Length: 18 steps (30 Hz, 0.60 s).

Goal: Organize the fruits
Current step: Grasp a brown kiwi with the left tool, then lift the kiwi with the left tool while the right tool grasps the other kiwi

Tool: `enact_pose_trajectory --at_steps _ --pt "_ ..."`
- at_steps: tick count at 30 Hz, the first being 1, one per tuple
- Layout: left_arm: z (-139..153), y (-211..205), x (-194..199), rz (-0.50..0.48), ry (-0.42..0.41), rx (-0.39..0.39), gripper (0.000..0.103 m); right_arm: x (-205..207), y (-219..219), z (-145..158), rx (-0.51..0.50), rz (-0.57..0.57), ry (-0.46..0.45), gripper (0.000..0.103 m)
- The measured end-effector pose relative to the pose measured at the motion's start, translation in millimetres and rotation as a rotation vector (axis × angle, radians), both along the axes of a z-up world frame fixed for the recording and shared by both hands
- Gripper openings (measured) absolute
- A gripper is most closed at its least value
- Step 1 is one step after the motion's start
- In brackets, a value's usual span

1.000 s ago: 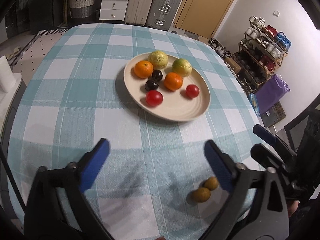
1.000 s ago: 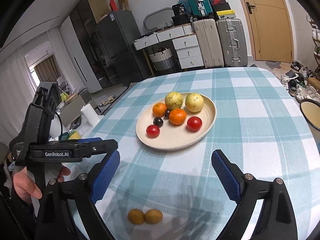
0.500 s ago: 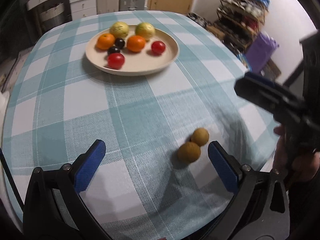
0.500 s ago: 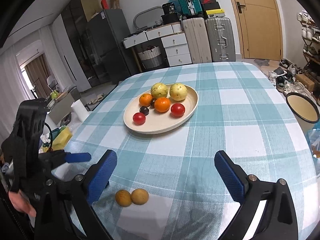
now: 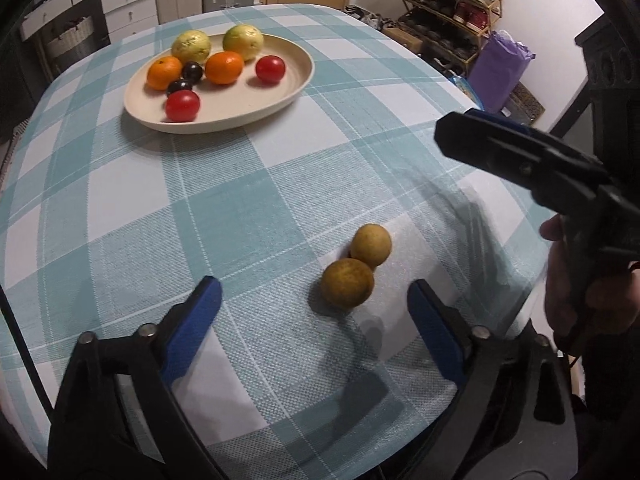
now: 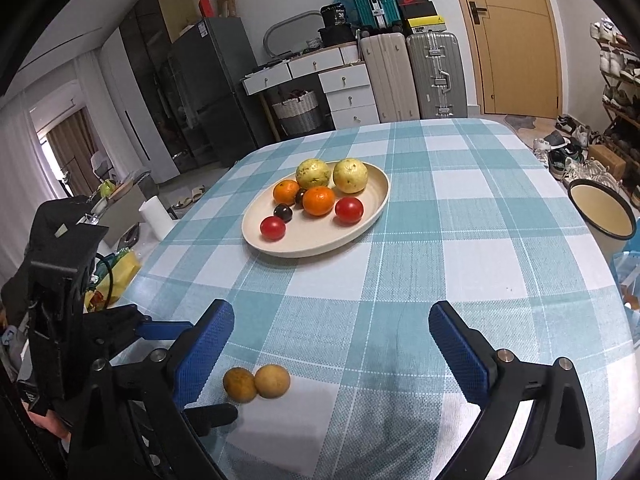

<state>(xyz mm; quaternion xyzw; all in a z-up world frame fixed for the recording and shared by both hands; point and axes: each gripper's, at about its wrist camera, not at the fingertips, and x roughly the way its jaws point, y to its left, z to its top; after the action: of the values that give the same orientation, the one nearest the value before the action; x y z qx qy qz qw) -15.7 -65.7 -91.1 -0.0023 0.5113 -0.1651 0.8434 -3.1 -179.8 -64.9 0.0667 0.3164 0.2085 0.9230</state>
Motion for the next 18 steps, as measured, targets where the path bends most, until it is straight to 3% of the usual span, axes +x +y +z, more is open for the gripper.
enact_pose_trajectory --at_steps 7,8,9,12,18 --pt "-1 -8 -3 -0.063 0.005 -0.029 0.053 0 -8 -12 0.021 -0.018 0.035 0.1" --pt "0 -8 -3 -0.071 0.002 -0.041 0.049 0 -8 -14 0.021 -0.018 0.038 0.1" --pt "1 -7 -3 -0.074 -0.002 -0.058 0.038 0 -9 -15 0.022 -0.017 0.04 0.1" --pt "3 -2 -1 -0.085 0.009 -0.108 0.024 -1 -10 -17 0.027 -0.016 0.043 0.1" --pt "3 3 -1 -0.102 0.014 -0.119 0.024 -1 -12 -19 0.039 -0.015 0.046 0.1"
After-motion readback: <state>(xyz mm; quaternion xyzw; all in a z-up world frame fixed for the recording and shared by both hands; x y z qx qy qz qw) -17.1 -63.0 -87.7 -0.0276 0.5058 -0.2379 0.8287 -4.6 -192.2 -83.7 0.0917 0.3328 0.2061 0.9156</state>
